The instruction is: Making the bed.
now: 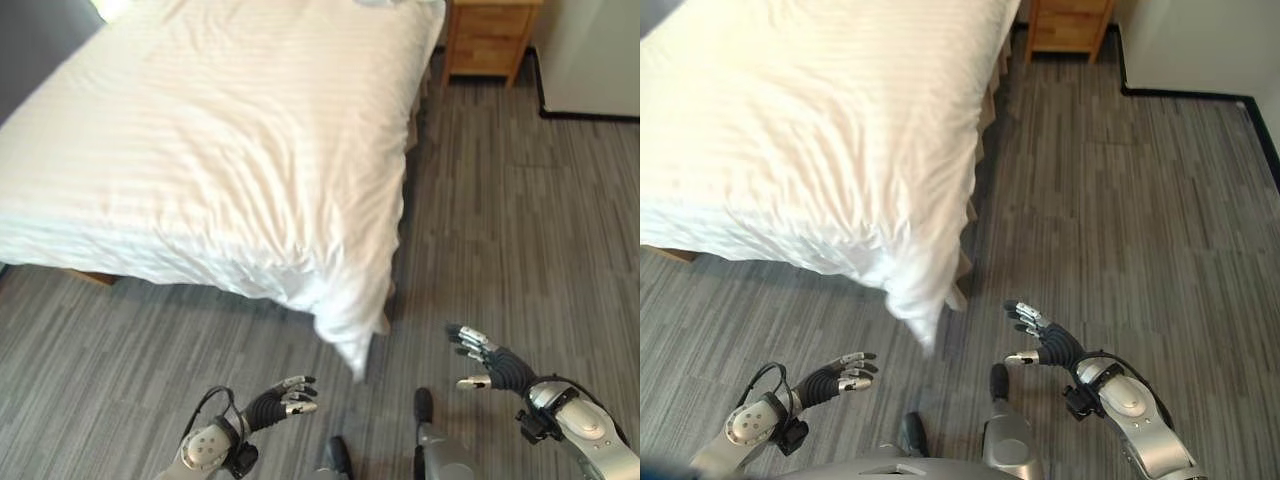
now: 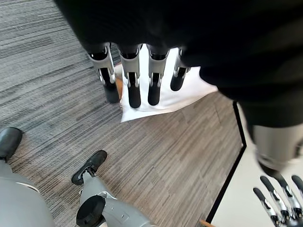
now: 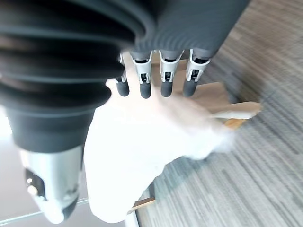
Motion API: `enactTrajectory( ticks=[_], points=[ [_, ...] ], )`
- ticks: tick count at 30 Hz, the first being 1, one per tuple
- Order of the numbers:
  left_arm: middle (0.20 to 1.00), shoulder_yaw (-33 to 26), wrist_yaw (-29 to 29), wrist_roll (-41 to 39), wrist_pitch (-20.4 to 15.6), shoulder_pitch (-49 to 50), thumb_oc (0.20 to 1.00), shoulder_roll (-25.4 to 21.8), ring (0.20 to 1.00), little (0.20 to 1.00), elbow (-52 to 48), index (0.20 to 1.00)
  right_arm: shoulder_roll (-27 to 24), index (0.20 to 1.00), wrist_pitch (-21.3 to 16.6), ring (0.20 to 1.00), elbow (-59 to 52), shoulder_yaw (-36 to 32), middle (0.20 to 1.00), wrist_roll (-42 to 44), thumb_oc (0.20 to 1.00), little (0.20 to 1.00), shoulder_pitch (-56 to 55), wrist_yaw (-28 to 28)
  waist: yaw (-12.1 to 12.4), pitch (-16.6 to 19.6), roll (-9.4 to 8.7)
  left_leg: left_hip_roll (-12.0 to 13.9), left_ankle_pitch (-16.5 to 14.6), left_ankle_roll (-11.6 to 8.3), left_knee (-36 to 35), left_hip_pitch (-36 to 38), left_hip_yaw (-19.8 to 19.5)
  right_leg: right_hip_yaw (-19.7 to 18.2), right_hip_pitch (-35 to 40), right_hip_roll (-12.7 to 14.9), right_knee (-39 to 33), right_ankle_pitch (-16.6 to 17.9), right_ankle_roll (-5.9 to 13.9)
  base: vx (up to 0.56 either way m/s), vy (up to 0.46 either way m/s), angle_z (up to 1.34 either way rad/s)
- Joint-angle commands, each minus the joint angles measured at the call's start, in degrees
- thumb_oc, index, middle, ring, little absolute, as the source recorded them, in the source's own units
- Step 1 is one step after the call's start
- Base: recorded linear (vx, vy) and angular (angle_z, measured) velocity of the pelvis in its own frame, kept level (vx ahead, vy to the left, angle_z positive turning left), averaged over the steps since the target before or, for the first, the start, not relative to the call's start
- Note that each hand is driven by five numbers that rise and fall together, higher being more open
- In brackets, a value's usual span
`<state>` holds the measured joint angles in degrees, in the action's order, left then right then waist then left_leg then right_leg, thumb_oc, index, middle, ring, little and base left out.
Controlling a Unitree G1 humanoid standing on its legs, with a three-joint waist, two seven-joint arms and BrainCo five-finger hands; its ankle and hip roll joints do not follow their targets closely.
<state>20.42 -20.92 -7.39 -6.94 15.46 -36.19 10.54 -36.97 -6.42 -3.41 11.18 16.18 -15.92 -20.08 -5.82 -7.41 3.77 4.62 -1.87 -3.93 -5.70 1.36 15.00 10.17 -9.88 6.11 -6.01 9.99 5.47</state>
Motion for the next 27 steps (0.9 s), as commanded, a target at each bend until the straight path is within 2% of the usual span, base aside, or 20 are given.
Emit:
enactTrajectory(
  ticks=[1, 5, 7, 10, 13, 14, 15, 17, 18, 20, 21, 22, 23, 24, 27],
  points=[
    [1.000, -1.62, -0.89, 1.36, -1.99, 0.74, 1.000, -1.58, 1.000, 1.000, -1.73, 1.000, 1.80, 1.000, -1.58, 1.000, -1.37, 0.48, 1.000, -0.91, 1.000, 1.000, -1.04, 0.28, -0.02, 1.61, -2.97, -0.90, 2.82, -0.24, 0.70, -0.80, -2.45, 0.85, 8.71, 4.58, 1.22, -4.45, 4.97, 0.02, -0.023, -0.04],
    [1.000, -1.87, -2.53, 1.47, -0.65, 1.86, 1.000, -2.00, 1.000, 1.000, -1.81, 1.000, 1.96, 1.000, -0.97, 1.000, -1.05, 0.25, 1.000, -0.86, 1.000, 1.000, -0.54, 0.29, 0.20, 2.42, -2.68, -1.15, 2.67, -0.07, 0.70, -0.33, -2.53, 1.25, 9.47, 4.75, 1.19, -4.61, 5.01, 0.00, -0.001, 0.01],
    [1.000, -3.86, -2.31, -0.68, 0.26, 3.06, 1.000, -1.38, 1.000, 1.000, -0.44, 1.000, 1.83, 1.000, -0.45, 1.000, -1.26, 0.49, 1.000, -0.48, 1.000, 1.000, 0.27, -0.08, 0.23, 2.43, -2.52, -1.27, 2.62, 0.05, 0.70, -0.16, -2.48, 1.13, 9.56, 4.91, 1.28, -4.51, 5.02, 0.00, 0.021, -0.08],
    [1.000, -8.50, 1.43, -12.10, 1.53, 5.00, 1.000, 3.38, 1.000, 1.000, 5.69, 1.000, 2.70, 1.000, 0.16, 1.000, -1.74, 1.75, 1.000, 2.35, 1.000, 1.000, 1.48, -0.40, 0.91, 2.38, -2.50, -1.48, 2.54, 0.23, 0.70, 0.26, -2.72, 1.48, 10.13, 5.18, 1.26, -4.59, 5.02, 0.00, 0.007, -0.02],
    [1.000, -14.76, 6.21, -21.92, 0.81, 5.31, 1.000, 8.44, 1.000, 1.000, 7.80, 1.000, 6.62, 1.000, -0.08, 1.000, -0.04, 5.07, 1.000, 8.79, 1.000, 1.000, 6.47, 2.07, 2.47, 1.79, -2.71, -1.85, 3.20, 0.51, 0.70, -0.57, -3.84, 2.57, 10.27, 5.57, 1.01, -4.37, 4.93, -0.06, 0.009, 0.04],
    [1.000, -16.85, 8.34, -31.62, 0.74, 3.45, 1.000, 12.87, 1.000, 1.000, 9.53, 1.000, 9.87, 1.000, -0.68, 1.000, 2.59, 8.52, 1.000, 13.28, 1.000, 1.000, 12.76, 4.28, 4.12, 0.76, -2.95, -2.08, 3.61, 0.62, 0.70, -1.44, -4.95, 3.46, 10.10, 5.82, 1.01, -4.36, 4.91, -0.11, 0.008, 0.19],
    [1.000, -16.89, 8.33, -31.62, 0.74, 3.39, 1.000, 12.88, 1.000, 1.000, 9.55, 1.000, 9.90, 1.000, -0.71, 1.000, 2.65, 8.55, 1.000, 13.28, 1.000, 1.000, 12.87, 4.28, 4.05, 0.85, -2.98, -2.11, 3.75, 0.64, 0.70, -1.67, -5.00, 3.50, 9.90, 5.86, 1.01, -4.26, 4.90, -0.12, 0.006, 0.30],
    [1.000, -18.95, 10.37, -38.30, -0.22, 1.69, 1.000, 16.19, 1.000, 1.000, 8.40, 1.000, 12.36, 1.000, -0.92, 1.000, 5.01, 11.85, 1.000, 15.80, 1.000, 1.000, 19.91, 5.62, 5.86, -0.38, -3.16, -2.31, 4.16, 0.67, 0.70, -2.60, -6.22, 4.46, 9.81, 6.03, 1.01, -4.28, 4.74, -0.14, -0.015, 0.40],
    [1.000, -19.46, 12.31, -41.32, -2.03, -0.70, 1.000, 18.41, 1.000, 1.000, 8.18, 1.000, 15.34, 1.000, -1.50, 1.000, 8.89, 14.22, 1.000, 18.08, 1.000, 1.000, 27.56, 7.25, 8.21, -1.53, -3.44, -2.59, 4.83, 0.58, 0.70, -4.23, -7.77, 6.00, 9.40, 6.38, 1.01, -4.19, 4.60, -0.19, -0.045, 0.43],
    [1.000, -19.64, 13.53, -42.63, -2.80, -1.59, 1.000, 18.59, 1.000, 1.000, 6.25, 1.000, 17.15, 1.000, -1.74, 1.000, 11.21, 14.82, 1.000, 18.98, 1.000, 1.000, 32.75, 9.04, 9.98, -2.72, -3.31, -2.77, 5.28, 0.49, 0.70, -5.33, -8.86, 6.89, 9.06, 6.57, 1.01, -3.90, 4.53, -0.13, -0.029, 0.46],
    [1.000, -19.69, 13.55, -42.63, -2.78, -1.62, 1.000, 18.58, 1.000, 1.000, 6.21, 1.000, 17.20, 1.000, -1.77, 1.000, 11.31, 14.83, 1.000, 18.99, 1.000, 1.000, 32.87, 9.03, 9.93, -2.77, -3.33, -2.77, 5.29, 0.49, 0.70, -5.34, -8.89, 6.92, 9.07, 6.57, 1.01, -3.90, 4.53, -0.11, -0.022, 0.46],
    [1.000, -18.83, 14.00, -44.24, -3.21, -3.20, 1.000, 19.06, 1.000, 1.000, 5.76, 1.000, 19.20, 1.000, -2.23, 1.000, 14.17, 15.63, 1.000, 19.35, 1.000, 1.000, 38.05, 10.77, 11.99, -3.70, -3.42, -2.87, 5.76, 0.39, 0.70, -6.56, -9.71, 7.81, 8.68, 6.61, 1.01, -3.78, 4.49, -0.11, -0.025, 0.39],
    [1.000, -18.67, 13.83, -45.06, -3.54, -3.67, 1.000, 18.92, 1.000, 1.000, 5.20, 1.000, 20.35, 1.000, -2.35, 1.000, 16.00, 15.85, 1.000, 20.34, 1.000, 1.000, 40.39, 11.53, 13.01, -4.10, -3.41, -2.88, 6.09, 0.34, 0.70, -7.38, -10.09, 8.32, 8.32, 6.64, 1.01, -3.68, 4.49, -0.11, -0.025, 0.26],
    [1.000, -18.70, 13.83, -45.07, -3.54, -3.72, 1.000, 18.90, 1.000, 1.000, 5.20, 1.000, 20.40, 1.000, -2.39, 1.000, 16.11, 15.85, 1.000, 20.36, 1.000, 1.000, 40.50, 11.51, 12.99, -4.12, -3.45, -2.88, 6.10, 0.34, 0.70, -7.43, -10.10, 8.33, 8.28, 6.65, 1.01, -3.67, 4.48, -0.07, -0.012, 0.29],
    [1.000, -16.89, 14.01, -46.30, -3.87, -5.03, 1.000, 18.40, 1.000, 1.000, 5.57, 1.000, 23.89, 1.000, -2.76, 1.000, 23.40, 14.92, 1.000, 23.62, 1.000, 1.000, 45.99, 13.67, 15.47, -5.28, -3.04, -2.97, 6.87, 0.18, 0.70, -9.22, -11.22, 9.26, 7.29, 6.56, 1.01, -3.33, 4.38, -0.07, -0.014, 0.19]
  ],
)
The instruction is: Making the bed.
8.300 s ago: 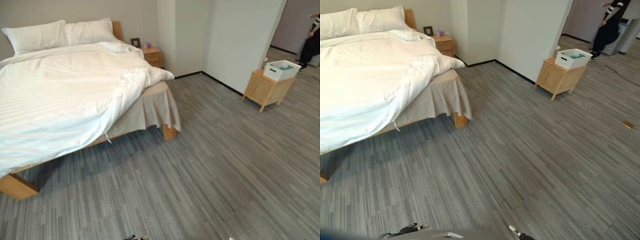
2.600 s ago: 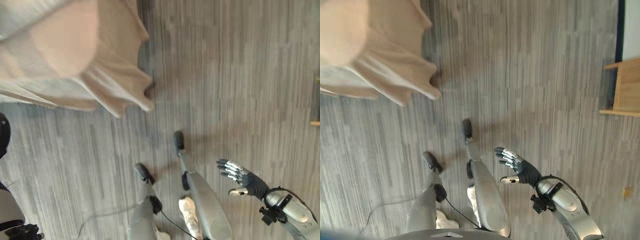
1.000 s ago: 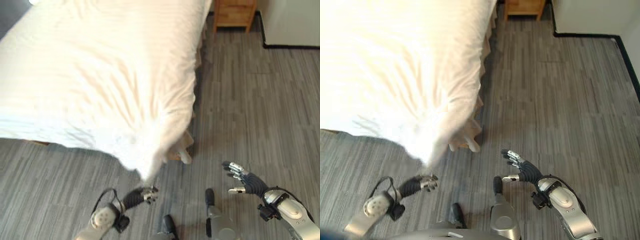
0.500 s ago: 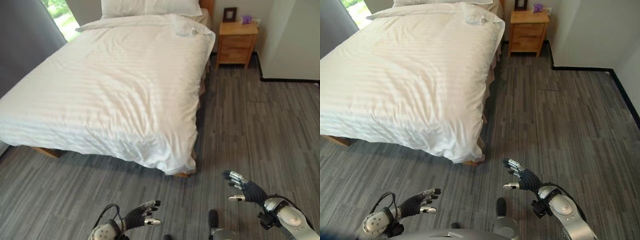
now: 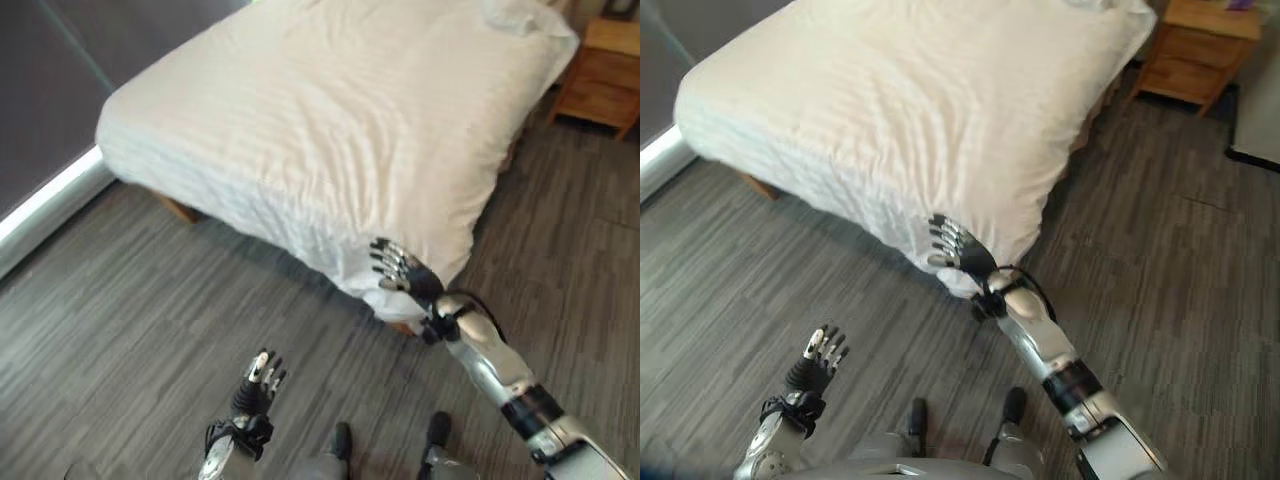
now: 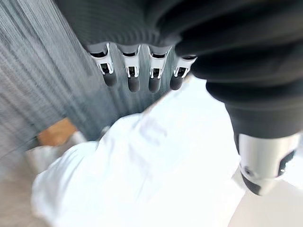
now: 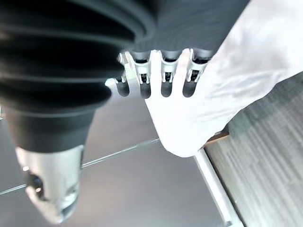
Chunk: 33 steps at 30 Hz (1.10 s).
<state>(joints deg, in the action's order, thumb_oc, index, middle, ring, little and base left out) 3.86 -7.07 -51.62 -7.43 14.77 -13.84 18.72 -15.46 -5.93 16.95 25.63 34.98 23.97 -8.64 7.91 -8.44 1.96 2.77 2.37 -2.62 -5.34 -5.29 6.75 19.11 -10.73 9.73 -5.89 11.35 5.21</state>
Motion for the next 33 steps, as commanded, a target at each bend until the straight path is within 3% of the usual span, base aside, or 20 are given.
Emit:
enactTrajectory(
  ticks=[1, 2, 3, 8, 17, 21, 27, 33],
  points=[
    [1.000, -0.34, 0.16, -2.07, -3.39, -4.43, 1.000, -3.98, 1.000, 1.000, -2.58, 1.000, 2.42, 1.000, -3.29, 1.000, 3.17, 0.43, 1.000, 4.85, 1.000, 1.000, 6.23, 2.17, 1.76, -4.27, -1.27, -1.12, 2.64, -1.13, 0.34, -2.61, -2.96, 0.31, 8.08, 2.94, 0.89, -4.69, 4.64, -0.09, 0.001, 0.17],
    [1.000, 0.81, 0.29, -1.20, -3.62, -4.75, 1.000, -5.60, 1.000, 1.000, -3.10, 1.000, 3.54, 0.275, -3.56, 0.275, 10.44, -1.18, 0.275, 7.22, 0.275, 0.275, 11.57, 3.84, 3.51, -4.98, -0.73, -1.13, 3.16, -1.24, 0.34, -3.75, -3.49, 0.89, 7.42, 2.89, 0.89, -4.46, 4.64, -0.08, 0.005, 0.18],
    [1.000, 1.24, 0.25, -1.62, -3.52, -4.68, 1.000, -6.21, 1.000, 1.000, -3.88, 1.000, 3.65, 0.200, -3.59, 0.200, 12.83, -2.21, 0.200, 7.53, 0.200, 0.200, 13.54, 4.86, 4.19, -5.12, -0.39, -1.18, 3.31, -1.26, 0.34, -4.27, -3.82, 1.17, 7.18, 2.89, 0.89, -4.41, 4.64, -0.09, 0.012, 0.19],
    [1.000, 2.38, -0.13, -1.67, -3.27, -5.61, 1.000, -8.20, 1.000, 1.000, -4.00, 1.000, 2.41, 0.200, -2.75, 0.200, 25.71, -5.05, 0.200, 7.70, 0.200, 0.200, 21.44, 7.08, 6.77, -6.07, 0.81, -1.43, 4.19, -1.47, 0.34, -6.43, -4.84, 2.45, 5.91, 2.84, 0.89, -4.22, 4.71, -0.05, 0.013, 0.19],
    [1.000, 3.74, -0.97, -0.32, -3.49, -5.16, 1.000, -10.13, 1.000, 1.000, -4.07, 1.000, -3.13, 0.200, -2.51, 0.200, 43.74, -12.09, 0.200, 9.35, 0.200, 0.200, 32.19, 9.18, 8.84, -8.15, 2.43, -1.42, 4.53, -1.57, 0.34, -9.37, -4.62, 2.21, 2.35, 2.76, 0.89, -3.79, 4.93, -0.02, 0.019, 0.04],
    [1.000, 6.21, 0.07, 0.34, -3.12, -7.06, 1.000, -10.10, 1.000, 1.000, -4.14, 1.000, -3.79, 0.200, -2.93, 0.200, 53.03, -18.49, 0.200, 16.91, 0.200, 0.200, 35.42, 12.43, 9.98, -9.17, 3.91, -1.41, 4.78, -1.79, 0.34, -10.86, -4.52, 2.41, 1.10, 2.77, 0.89, -3.91, 5.08, -0.03, 0.002, -0.09],
    [1.000, 7.69, -0.44, 0.83, -3.95, -7.71, 1.000, -11.42, 1.000, 1.000, -6.29, 1.000, -7.34, 0.200, -1.62, 0.200, 55.95, -17.56, 0.200, 14.00, 0.200, 0.200, 39.79, 12.89, 10.80, -11.75, 7.24, -1.81, 5.99, -2.22, 0.34, -15.00, -5.94, 3.19, -2.54, 3.17, 0.89, -3.44, 5.19, -0.06, -0.007, 0.11],
    [1.000, 9.88, 1.87, 1.48, -4.71, -9.53, 1.000, -8.96, 1.000, 1.000, -5.01, 1.000, -7.36, 0.200, -2.19, 0.200, 55.66, -16.70, 0.200, 14.03, 0.200, 0.200, 40.89, 15.23, 11.11, -14.50, 8.68, -1.27, 6.82, -2.45, 0.34, -19.12, -4.62, 1.85, -7.18, 2.71, 0.89, -2.37, 5.26, -0.05, 0.021, -0.01]
  ],
)
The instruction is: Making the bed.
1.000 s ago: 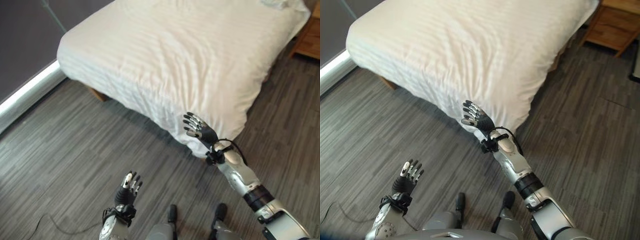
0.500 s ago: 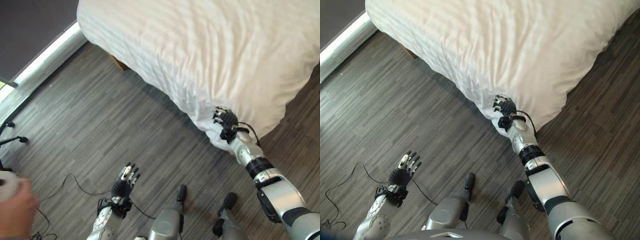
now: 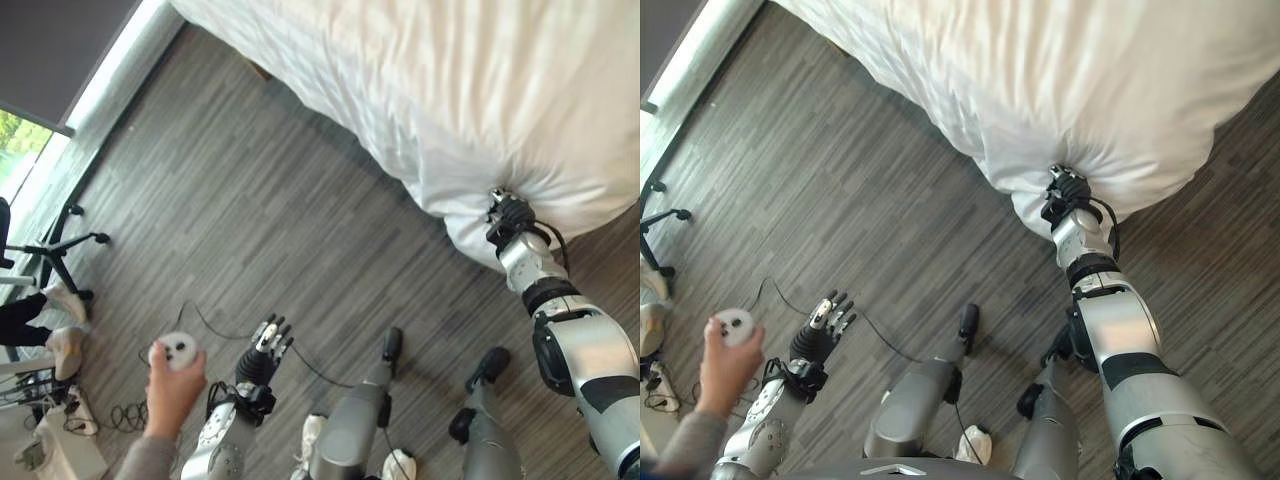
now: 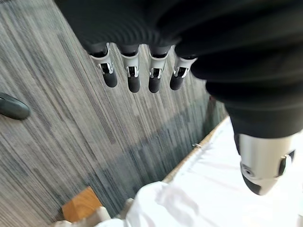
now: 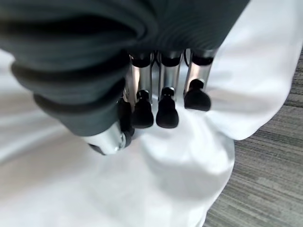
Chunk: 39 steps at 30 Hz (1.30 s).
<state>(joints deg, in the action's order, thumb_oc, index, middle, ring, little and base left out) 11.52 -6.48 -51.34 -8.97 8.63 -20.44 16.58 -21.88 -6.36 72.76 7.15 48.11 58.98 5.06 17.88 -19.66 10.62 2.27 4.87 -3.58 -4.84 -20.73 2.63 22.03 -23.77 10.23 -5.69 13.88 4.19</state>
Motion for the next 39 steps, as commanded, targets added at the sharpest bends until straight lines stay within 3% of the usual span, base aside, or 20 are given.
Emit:
enactTrajectory(
  ticks=[1, 5, 8, 13, 17, 18, 20, 22, 23, 24, 25, 26, 29, 33, 39],
  points=[
    [1.000, 2.84, 1.63, 1.54, -3.35, -3.80, 1.000, -1.68, 1.000, 1.000, -2.87, 1.000, 0.05, 0.200, -1.88, 0.200, -0.17, 1.33, 0.200, 1.67, 0.200, 0.200, 4.97, 1.95, 0.97, -3.74, 0.25, -0.81, 4.40, -1.47, -0.16, -4.09, -0.40, -1.32, 5.42, 2.30, 0.69, -4.85, 6.27, -0.02, 0.030, -0.08],
    [1.000, 3.71, 2.05, 1.34, -3.32, -4.63, 1.000, 0.10, 1.000, 1.000, -3.27, 1.000, 2.53, 0.200, -1.55, 0.200, 2.25, -0.95, 0.200, 1.90, 0.200, 0.200, -0.31, 2.22, 0.28, -5.11, 1.50, -1.33, 4.49, -1.26, -0.16, -4.98, -0.72, -1.15, 4.80, 2.74, 1.11, -5.01, 6.19, -0.01, 0.009, -0.03],
    [1.000, 2.57, 1.45, 1.46, -3.23, -3.43, 1.000, 1.20, 1.000, 1.000, -3.86, 1.000, 4.66, 0.200, 1.12, 0.200, 5.37, -0.40, 0.200, -7.18, 0.200, 0.200, -9.84, 1.54, -0.89, -6.01, 2.51, -1.95, 4.53, -1.02, -0.16, -5.00, -1.12, -0.62, 4.94, 3.31, 1.33, -4.99, 6.18, 0.00, 0.021, 0.05],
    [1.000, 0.17, 0.71, 2.04, -3.58, -2.99, 1.000, 1.38, 1.000, 1.000, -2.72, 1.000, 7.63, 0.200, 1.96, 0.200, 4.67, 0.92, 0.200, -11.45, 0.200, 0.200, -22.57, -1.19, -3.47, -6.43, 1.30, -2.11, 4.19, -0.87, -0.16, -3.90, -0.88, -1.01, 5.72, 3.51, 1.18, -4.95, 6.20, 0.02, 0.040, 0.06],
    [1.000, -2.34, 0.63, 2.85, -4.53, -3.70, 1.000, 2.04, 1.000, 1.000, -1.73, 1.000, 6.23, 0.200, 1.27, 0.200, 1.27, -1.62, 0.200, -11.19, 0.200, 0.200, -36.88, -3.73, -7.91, -5.75, -1.92, -2.07, 3.34, -0.84, -0.16, -0.98, -0.03, -2.19, 7.93, 3.72, 1.04, -5.13, 6.29, 0.05, 0.037, -0.03],
    [1.000, -2.31, 0.62, 2.85, -4.54, -3.65, 1.000, 2.04, 1.000, 1.000, -1.73, 1.000, 6.24, 0.200, 1.28, 0.200, 1.20, -1.62, 0.200, -11.19, 0.200, 0.200, -36.98, -3.71, -7.90, -5.76, -1.91, -2.08, 3.32, -0.84, -0.16, -0.90, -0.02, -2.19, 8.01, 3.72, 1.04, -5.14, 6.30, 0.04, 0.018, -0.03],
    [1.000, -4.12, 0.30, 3.15, -4.75, -4.05, 1.000, 2.16, 1.000, 1.000, -0.24, 1.000, 4.66, 0.200, 0.05, 0.200, -4.12, -4.25, 0.200, -10.93, 0.200, 0.200, -45.75, -5.04, -11.57, -4.22, -5.05, -1.77, 2.42, -0.63, -0.16, 1.72, 0.89, -3.46, 9.83, 3.62, 0.90, -5.34, 6.24, 0.08, 0.020, -0.03],
    [1.000, -4.72, 0.28, 3.27, -4.61, -3.95, 1.000, 2.31, 1.000, 1.000, 0.16, 1.000, 4.21, 0.200, -0.31, 0.200, -5.88, -5.17, 0.200, -11.58, 0.200, 0.200, -48.47, -5.23, -12.76, -3.50, -5.88, -1.75, 2.07, -0.52, -0.16, 2.82, 1.25, -3.75, 10.66, 3.59, 0.88, -5.51, 6.23, 0.11, 0.022, -0.13],
    [1.000, -6.84, 0.55, 3.94, -4.88, -3.43, 1.000, 2.21, 1.000, 1.000, 0.75, 1.000, 2.33, 0.200, -1.49, 0.200, -15.45, -6.88, 0.200, -13.77, 0.200, 0.200, -55.52, -5.61, -15.39, -1.70, -8.00, -1.52, 1.33, -0.13, -0.16, 5.24, 2.13, -4.87, 12.36, 3.26, 1.00, -5.90, 6.22, 0.12, 0.031, -0.26],
    [1.000, -6.83, 0.55, 3.94, -4.88, -3.40, 1.000, 2.21, 1.000, 1.000, 0.74, 1.000, 2.35, 0.200, -1.43, 0.200, -15.57, -6.89, 0.200, -13.79, 0.200, 0.200, -55.61, -5.55, -15.41, -1.58, -8.01, -1.57, 1.46, -0.09, -0.16, 5.07, 2.11, -4.84, 12.23, 3.29, 0.95, -5.78, 6.22, 0.19, 0.010, -0.29],
    [1.000, -8.33, 0.01, 4.24, -5.11, -2.65, 1.000, 2.50, 1.000, 1.000, 1.51, 1.000, 0.86, 0.200, -2.39, 0.200, -25.80, -6.78, 0.200, -15.99, 0.200, 0.200, -62.29, -7.54, -17.24, 0.44, -9.97, -1.16, 0.55, 0.18, -0.16, 7.98, 3.13, -5.89, 14.43, 2.87, 1.00, -6.34, 6.18, 0.14, -0.028, -0.29],
    [1.000, -8.81, 0.06, 4.89, -5.01, -2.82, 1.000, 2.45, 1.000, 1.000, 2.34, 1.000, -0.41, 1.000, -2.65, 1.000, -33.03, -6.11, 1.000, -17.38, 1.000, 1.000, -65.00, -8.87, -18.19, 1.53, -10.68, -0.98, 0.22, 0.24, -0.16, 9.42, 3.62, -6.32, 15.53, 2.66, 1.16, -6.67, 6.25, 0.19, -0.030, -0.43],
    [1.000, -9.64, -0.20, 6.56, -5.11, -1.97, 1.000, 2.39, 1.000, 1.000, 2.33, 1.000, -3.20, 1.000, -3.30, 1.000, -44.39, -5.07, 1.000, -21.63, 1.000, 1.000, -70.01, -11.50, -19.45, 4.11, -11.45, -0.82, -0.36, 0.38, -0.16, 11.80, 4.23, -7.06, 17.16, 2.43, 1.29, -7.15, 6.41, 0.08, -0.003, -0.35],
    [1.000, -7.47, -2.09, 11.63, -5.66, -0.47, 1.000, 2.65, 1.000, 1.000, 2.52, 1.000, -9.84, 1.000, -7.26, 1.000, -66.70, -2.91, 1.000, -40.71, 1.000, 1.000, -73.48, -10.70, -20.62, 9.76, -11.55, -0.19, -2.18, 0.87, -0.16, 18.06, 6.01, -8.42, 21.84, 2.14, 1.62, -8.31, 6.66, 0.12, 0.006, -0.31],
    [1.000, -5.61, 1.65, 11.60, -6.38, 0.06, 1.000, 5.59, 1.000, 1.000, -1.12, 1.000, -3.68, 1.000, -7.96, 1.000, -72.48, -1.81, 1.000, -39.78, 1.000, 1.000, -70.60, -6.96, -20.87, 13.17, -11.26, -0.01, -3.08, 1.27, -0.16, 21.69, 6.73, -9.12, 24.74, 2.09, 2.00, -9.03, 6.26, 0.04, -0.004, -0.15]
  ],
)
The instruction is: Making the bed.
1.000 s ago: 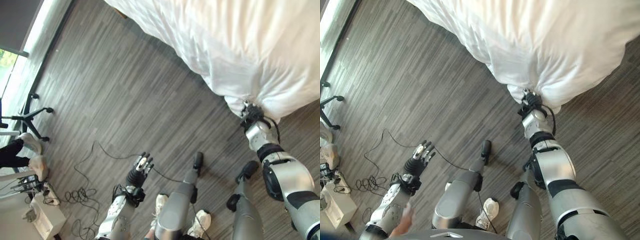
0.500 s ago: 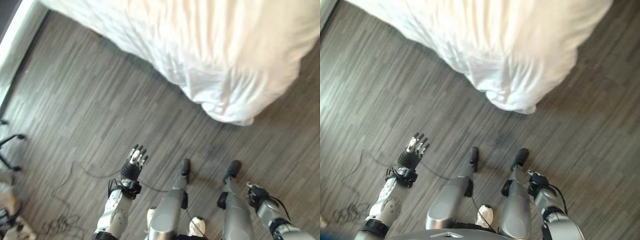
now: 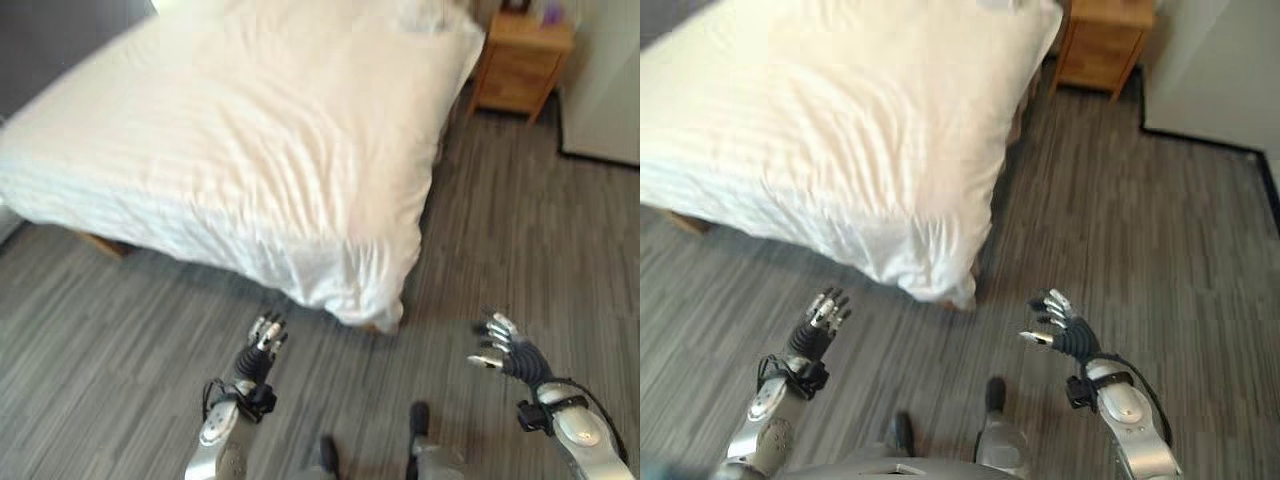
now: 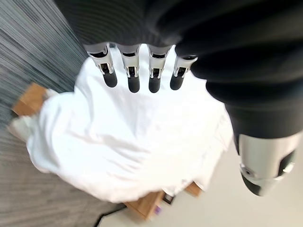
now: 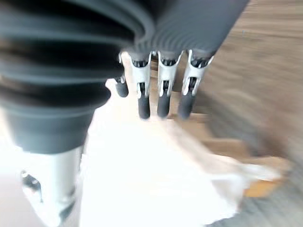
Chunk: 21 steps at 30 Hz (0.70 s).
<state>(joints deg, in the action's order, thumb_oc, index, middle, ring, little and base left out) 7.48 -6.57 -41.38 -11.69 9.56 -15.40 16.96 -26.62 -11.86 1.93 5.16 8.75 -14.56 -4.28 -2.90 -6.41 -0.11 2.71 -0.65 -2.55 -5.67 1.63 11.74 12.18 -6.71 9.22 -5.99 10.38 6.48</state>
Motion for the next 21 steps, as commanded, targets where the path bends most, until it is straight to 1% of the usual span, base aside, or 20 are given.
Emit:
enactTrajectory(
  ticks=[1, 4, 7, 8, 9, 11, 12, 13, 14, 15, 16, 17, 18, 19, 20, 21],
  points=[
    [1.000, -1.23, 2.03, 1.50, -3.59, -0.88, 1.000, 0.87, 1.000, 1.000, -2.31, 1.000, 1.93, 1.000, -2.32, 1.000, -2.26, 0.39, 1.000, -0.57, 1.000, 1.000, 3.08, 3.02, -0.15, 0.34, -0.57, -0.41, 2.29, 0.26, 0.67, -0.12, -2.18, 0.57, 8.17, 3.12, 2.30, -5.66, 3.91, 0.00, 0.000, 0.00],
    [1.000, 0.59, 1.80, 1.38, -3.37, -0.85, 1.000, 1.97, 1.000, 1.000, -3.97, 1.000, 2.75, 1.000, -2.35, 1.000, -3.05, 1.98, 1.000, -1.68, 1.000, 1.000, 2.66, 3.71, -0.93, 0.82, -0.79, -0.28, 1.75, 0.42, 0.67, 1.74, -1.88, -0.29, 9.00, 3.08, 3.92, -6.38, 3.85, 0.00, 0.000, 0.00],
    [1.000, 0.88, 2.09, 1.14, -3.52, -1.02, 1.000, 2.48, 1.000, 1.000, -3.43, 1.000, 3.20, 1.000, -2.48, 1.000, -3.93, 2.04, 1.000, -1.21, 1.000, 1.000, 1.24, 3.80, -1.70, 0.31, -1.05, -0.31, 1.52, 0.52, 0.67, 2.61, -1.16, -1.03, 9.21, 3.33, 4.39, -6.01, 4.03, -0.05, 0.006, -0.01],
    [1.000, 0.23, 3.54, 1.02, -4.10, -0.65, 1.000, 2.57, 1.000, 1.000, -3.51, 1.000, 3.80, 1.000, -2.71, 1.000, -5.00, 2.66, 1.000, -0.49, 1.000, 1.000, 0.75, 4.07, -2.92, -1.23, -1.35, 0.07, 1.59, 0.55, 0.67, 2.29, 1.89, -2.26, 6.56, 3.47, 4.62, -2.96, 4.96, -0.22, 0.020, -0.06],
    [1.000, 0.18, 3.77, 1.08, -4.28, -1.02, 1.000, 2.38, 1.000, 1.000, -3.38, 1.000, 3.85, 1.000, -2.83, 1.000, -5.27, 2.88, 1.000, -0.36, 1.000, 1.000, 0.37, 4.17, -3.49, -1.92, -1.35, 0.33, 1.99, 0.44, 0.67, 1.63, 2.96, -4.44, 4.77, 3.16, 5.03, -1.83, 5.28, -0.29, 0.005, -0.29],
    [1.000, 0.62, 4.51, 3.42, -4.77, -2.96, 1.000, 0.58, 1.000, 1.000, -1.63, 1.000, 4.07, 1.000, -3.07, 1.000, -6.01, 2.87, 1.000, 0.22, 1.000, 1.000, -1.10, 4.03, -5.48, -2.95, -1.12, 1.03, 3.03, 0.31, 0.67, -0.13, 3.79, -11.38, 1.61, 2.36, 6.35, -0.72, 6.03, -0.19, -0.025, -0.70],
    [1.000, 0.63, 4.51, 3.43, -4.79, -3.00, 1.000, 0.59, 1.000, 1.000, -1.58, 1.000, 4.07, 1.000, -3.05, 1.000, -6.05, 2.85, 1.000, 0.22, 1.000, 1.000, -1.11, 4.02, -5.32, -2.87, -1.12, 1.04, 3.03, 0.31, 0.67, -0.20, 3.95, -11.57, 1.39, 2.34, 6.47, -0.74, 6.03, -0.15, -0.052, -0.79],
    [1.000, 0.37, 5.08, 6.62, -4.89, -3.97, 1.000, -1.16, 1.000, 1.000, -0.27, 1.000, 3.01, 1.000, -3.40, 1.000, -6.78, 2.71, 1.000, -1.72, 1.000, 1.000, -1.45, 4.04, -5.65, -3.38, -0.69, 2.16, 3.47, 0.06, 0.67, -0.64, 4.81, -11.58, 0.88, 3.15, 7.35, -2.11, 6.07, -0.19, -0.099, -0.52],
    [1.000, -0.63, 5.52, 8.39, -5.24, -4.74, 1.000, -2.80, 1.000, 1.000, -0.47, 1.000, 1.25, 1.000, -3.49, 1.000, -7.92, 2.50, 1.000, -5.22, 1.000, 1.000, -0.73, 4.97, -4.86, -3.45, 0.02, 3.62, 4.16, -0.18, 0.67, -1.49, 6.41, -9.17, 0.71, 5.58, 8.62, -2.59, 6.01, -0.33, -0.239, -0.44],
    [1.000, -1.29, 5.63, 7.77, -5.94, -5.74, 1.000, -3.51, 1.000, 1.000, -0.79, 1.000, -0.73, 1.000, -4.53, 1.000, -10.75, 0.84, 1.000, -9.30, 1.000, 1.000, 0.92, 7.67, -4.21, -3.27, 0.43, 4.87, 5.31, -0.47, 0.67, -2.97, 6.98, -8.02, 3.49, 9.16, 11.37, -2.82, 5.60, -0.34, -0.294, -0.60],
    [1.000, -2.23, 5.94, 6.56, -6.80, -6.10, 1.000, -3.78, 1.000, 1.000, -1.37, 1.000, -1.30, 1.000, -5.55, 1.000, -13.23, -0.56, 1.000, -10.57, 1.000, 1.000, 1.36, 9.20, -3.99, -3.03, 0.54, 5.61, 6.42, -0.64, 0.67, -3.85, 6.91, -8.79, 5.16, 10.71, 13.96, -2.52, 5.57, -0.31, -0.298, -0.54],
    [1.000, -2.79, 5.87, 5.23, -7.03, -6.06, 1.000, -3.61, 1.000, 1.000, -1.80, 1.000, -1.75, 1.000, -5.82, 1.000, -14.02, -1.03, 1.000, -11.14, 1.000, 1.000, 2.53, 9.56, -3.27, -2.37, 0.65, 6.61, 7.22, -1.00, 0.67, -4.57, 7.66, -8.31, 5.83, 12.08, 14.05, -1.79, 5.73, -0.26, -0.283, -0.49],
    [1.000, -3.61, 5.92, 4.29, -7.28, -5.56, 1.000, -3.41, 1.000, 1.000, -2.56, 1.000, -1.79, 1.000, -5.74, 1.000, -14.66, -1.67, 1.000, -11.32, 1.000, 1.000, 3.67, 10.23, -2.39, -1.83, 0.65, 7.82, 8.25, -1.52, 0.92, -5.30, 8.61, -7.42, 7.12, 14.02, 14.32, -0.74, 6.13, -0.24, -0.331, -0.20],
    [1.000, -4.32, 6.09, 3.02, -7.55, -4.63, 1.000, -2.89, 1.000, 1.000, -3.13, 1.000, -1.33, 1.000, -5.81, 1.000, -15.03, -2.12, 1.000, -10.38, 1.000, 1.000, 5.08, 10.85, -1.37, -1.28, 0.32, 8.93, 9.31, -2.14, 1.41, -6.22, 9.07, -6.79, 8.68, 15.49, 14.35, 1.35, 6.66, -0.26, -0.418, -0.32],
    [1.000, -5.07, 6.44, 1.94, -7.71, -4.01, 1.000, -2.50, 1.000, 1.000, -3.44, 1.000, -0.70, 1.000, -5.93, 1.000, -15.38, -2.65, 1.000, -9.53, 1.000, 1.000, 6.47, 11.58, -0.44, -0.78, -0.06, 10.18, 10.78, -2.86, 1.67, -7.28, 9.15, -6.92, 10.15, 15.91, 14.48, 2.32, 7.29, -0.27, -0.437, -0.49],
    [1.000, -5.77, 6.70, 0.87, -7.84, -3.75, 1.000, -2.28, 1.000, 1.000, -3.21, 1.000, -0.14, 1.000, -6.22, 1.000, -16.25, -3.67, 1.000, -8.46, 1.000, 1.000, 7.10, 12.09, 0.05, -0.69, -0.54, 11.19, 11.90, -3.76, 1.75, -8.06, 9.01, -6.58, 11.36, 15.56, 14.28, 0.52, 7.58, -0.30, -0.438, -0.47]
  ],
)
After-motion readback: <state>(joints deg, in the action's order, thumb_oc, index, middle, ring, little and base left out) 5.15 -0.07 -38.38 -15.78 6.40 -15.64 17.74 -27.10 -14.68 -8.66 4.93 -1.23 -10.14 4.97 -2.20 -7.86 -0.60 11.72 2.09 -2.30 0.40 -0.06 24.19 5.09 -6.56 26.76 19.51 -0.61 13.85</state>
